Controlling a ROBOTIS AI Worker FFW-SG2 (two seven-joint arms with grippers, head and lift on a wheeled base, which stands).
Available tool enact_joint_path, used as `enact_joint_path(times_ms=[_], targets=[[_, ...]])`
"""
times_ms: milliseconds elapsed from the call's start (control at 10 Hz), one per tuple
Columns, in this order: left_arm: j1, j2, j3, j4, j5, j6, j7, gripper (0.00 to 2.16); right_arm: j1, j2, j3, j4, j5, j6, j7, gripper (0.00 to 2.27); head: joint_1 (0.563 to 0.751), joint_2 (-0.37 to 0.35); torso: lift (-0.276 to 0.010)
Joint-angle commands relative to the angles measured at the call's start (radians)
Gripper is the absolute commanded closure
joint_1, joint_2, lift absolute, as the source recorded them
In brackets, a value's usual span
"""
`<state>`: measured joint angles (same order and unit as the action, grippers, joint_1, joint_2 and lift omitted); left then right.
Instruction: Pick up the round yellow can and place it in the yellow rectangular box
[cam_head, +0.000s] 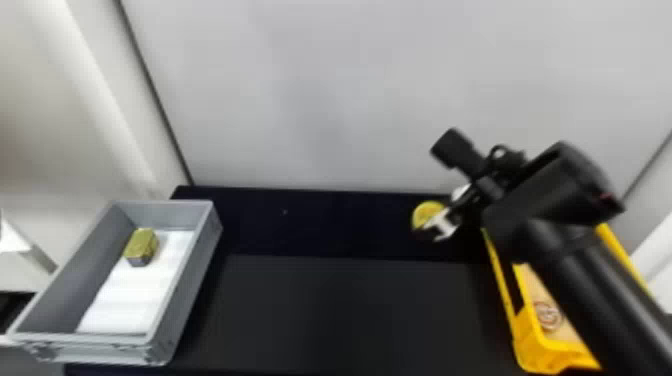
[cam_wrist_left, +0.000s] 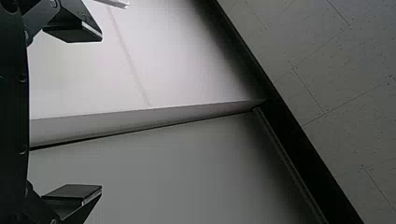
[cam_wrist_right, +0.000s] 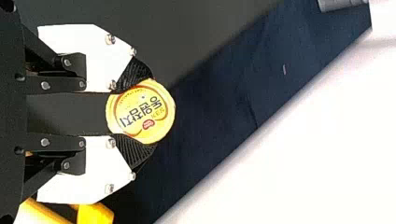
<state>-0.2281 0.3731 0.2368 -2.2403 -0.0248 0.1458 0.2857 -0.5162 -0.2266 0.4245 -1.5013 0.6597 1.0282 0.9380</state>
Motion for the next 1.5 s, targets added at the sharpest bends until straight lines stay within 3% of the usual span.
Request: enact_joint_path(times_ms=[0, 200, 700, 900, 1100, 1400], targets=[[0.000, 0.001, 0.000, -0.002, -0.001, 0.009, 0.000, 0.13, -0.021, -0.066, -0.065, -0.037, 0.039, 0.026, 0.001, 0.86, 0.694, 0.054, -0.003], [-0.002, 0.004, 0.000, -0.009, -0.001, 0.018, 0.000, 0.13, -0.018, -0.126, -0.113, -0.056, 0.078, 0.046, 0.009, 0.86, 0.694, 0.054, -0.003], [-0.004, 0.006, 0.006, -0.021, -0.001, 0.031, -0.002, 0.13, 0.059, -0.175, -0.340, -0.051, 0.140, 0.042, -0.008, 0.86, 0.694, 0.054, -0.003], [-0.005, 0.004, 0.006, -0.021, -0.003, 0.031, -0.002, 0.13, 0.097, -0.166, -0.421, -0.019, 0.146, 0.029, -0.032, 0.86, 0.694, 0.054, -0.003], [-0.004, 0.001, 0.006, -0.021, -0.004, 0.028, -0.002, 0.13, 0.116, -0.119, -0.524, 0.064, 0.135, -0.012, -0.080, 0.86, 0.694, 0.054, -0.003], [-0.014, 0.001, -0.005, -0.018, -0.004, 0.026, -0.003, 0.13, 0.065, -0.065, -0.590, 0.251, 0.052, -0.090, -0.195, 0.86, 0.694, 0.054, -0.003]])
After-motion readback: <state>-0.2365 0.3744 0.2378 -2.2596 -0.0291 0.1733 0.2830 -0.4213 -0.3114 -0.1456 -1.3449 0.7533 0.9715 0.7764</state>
